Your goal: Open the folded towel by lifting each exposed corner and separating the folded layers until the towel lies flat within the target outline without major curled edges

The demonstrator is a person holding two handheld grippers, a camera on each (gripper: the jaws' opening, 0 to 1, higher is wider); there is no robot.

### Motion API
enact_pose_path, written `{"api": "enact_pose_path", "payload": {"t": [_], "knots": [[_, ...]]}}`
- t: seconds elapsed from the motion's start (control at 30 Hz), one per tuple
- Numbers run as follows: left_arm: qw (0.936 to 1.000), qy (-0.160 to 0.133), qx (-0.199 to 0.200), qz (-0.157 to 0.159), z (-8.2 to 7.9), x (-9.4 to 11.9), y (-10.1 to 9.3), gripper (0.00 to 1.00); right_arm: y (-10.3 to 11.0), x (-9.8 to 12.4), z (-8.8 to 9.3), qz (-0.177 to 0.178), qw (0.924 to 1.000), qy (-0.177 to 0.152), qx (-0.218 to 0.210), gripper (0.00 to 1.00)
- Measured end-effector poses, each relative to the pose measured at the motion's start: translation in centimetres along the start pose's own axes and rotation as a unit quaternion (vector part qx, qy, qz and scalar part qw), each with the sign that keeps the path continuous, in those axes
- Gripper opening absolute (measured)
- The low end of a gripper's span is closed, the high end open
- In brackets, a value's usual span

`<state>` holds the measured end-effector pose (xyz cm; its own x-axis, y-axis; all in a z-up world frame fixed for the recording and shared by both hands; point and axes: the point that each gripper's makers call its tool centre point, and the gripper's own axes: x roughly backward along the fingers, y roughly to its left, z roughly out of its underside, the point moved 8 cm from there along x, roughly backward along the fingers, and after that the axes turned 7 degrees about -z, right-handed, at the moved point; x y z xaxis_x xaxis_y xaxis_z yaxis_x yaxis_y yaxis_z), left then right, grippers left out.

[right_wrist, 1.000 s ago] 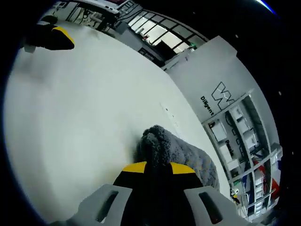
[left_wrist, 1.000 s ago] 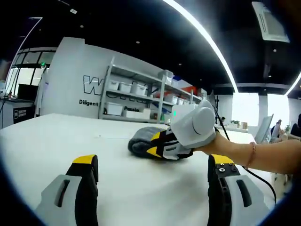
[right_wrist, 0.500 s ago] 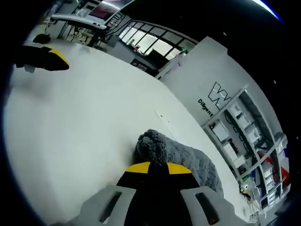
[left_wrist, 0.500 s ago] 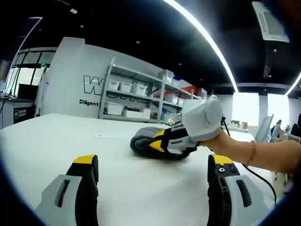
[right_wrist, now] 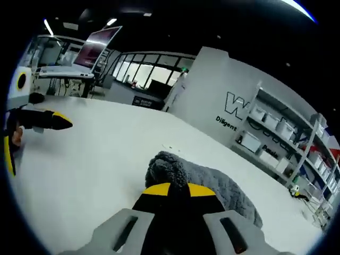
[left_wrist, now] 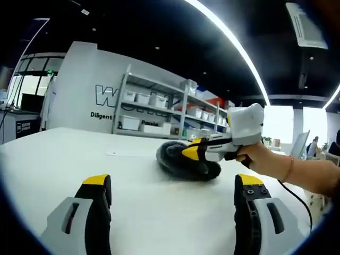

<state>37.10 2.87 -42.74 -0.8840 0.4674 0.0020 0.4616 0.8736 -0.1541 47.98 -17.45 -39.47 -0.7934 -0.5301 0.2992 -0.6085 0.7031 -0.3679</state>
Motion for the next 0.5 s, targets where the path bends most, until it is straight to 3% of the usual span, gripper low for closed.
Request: {"api": "enact_pose_path", "payload": {"t": [0.3,0.5], "knots": [[1.0000,0.002,0.000,-0.002,0.3,0.3,-0.5,0.94,-1.2,1.6,-0.7,-0.002,0.9993,-0.033,-0.014,0.06],[1.0000,0.002,0.000,-0.003,0.4,0.4,-0.5,0.94,-2.0,2.7,-1.3,-0.005,0.9954,-0.073,-0.062,0.06]]}}
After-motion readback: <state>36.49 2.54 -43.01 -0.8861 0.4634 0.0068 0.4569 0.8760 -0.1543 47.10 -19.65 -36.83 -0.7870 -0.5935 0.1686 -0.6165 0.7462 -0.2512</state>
